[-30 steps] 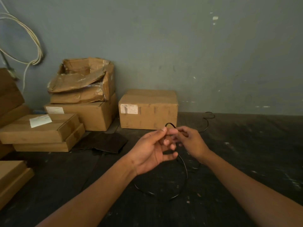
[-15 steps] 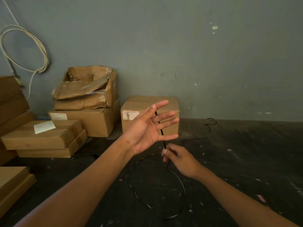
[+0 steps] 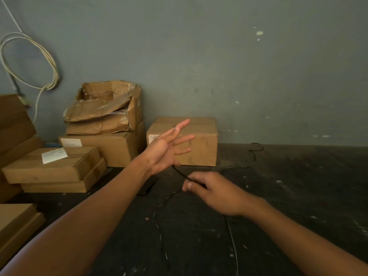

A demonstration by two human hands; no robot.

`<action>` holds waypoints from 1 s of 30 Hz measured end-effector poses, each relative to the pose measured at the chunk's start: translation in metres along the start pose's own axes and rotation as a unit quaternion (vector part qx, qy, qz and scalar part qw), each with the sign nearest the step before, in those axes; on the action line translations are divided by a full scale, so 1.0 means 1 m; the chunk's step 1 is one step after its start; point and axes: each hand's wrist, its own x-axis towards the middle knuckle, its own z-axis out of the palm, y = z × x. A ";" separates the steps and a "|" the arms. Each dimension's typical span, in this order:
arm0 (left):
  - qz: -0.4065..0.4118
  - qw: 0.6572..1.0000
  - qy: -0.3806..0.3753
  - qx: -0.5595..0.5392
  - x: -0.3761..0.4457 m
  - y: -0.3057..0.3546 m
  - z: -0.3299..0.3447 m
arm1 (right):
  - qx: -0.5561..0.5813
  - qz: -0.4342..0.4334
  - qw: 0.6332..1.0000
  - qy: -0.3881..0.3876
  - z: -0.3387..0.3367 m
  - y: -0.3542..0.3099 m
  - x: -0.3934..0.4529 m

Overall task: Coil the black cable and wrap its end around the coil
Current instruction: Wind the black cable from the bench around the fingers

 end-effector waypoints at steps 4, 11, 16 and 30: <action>-0.050 0.998 -0.042 0.008 -0.014 -0.014 0.000 | -0.032 0.004 0.999 0.035 -0.039 -0.013 0.004; -0.110 0.983 -0.144 -0.018 -0.034 -0.026 0.020 | -0.080 -0.013 0.989 0.122 -0.096 -0.027 0.018; -0.123 0.968 -0.214 -0.047 -0.037 -0.027 0.028 | -0.094 -0.043 0.982 0.155 -0.102 -0.030 0.020; -0.107 0.951 -0.246 -0.153 -0.041 -0.032 0.051 | -0.018 -0.067 0.984 0.166 -0.100 -0.009 0.037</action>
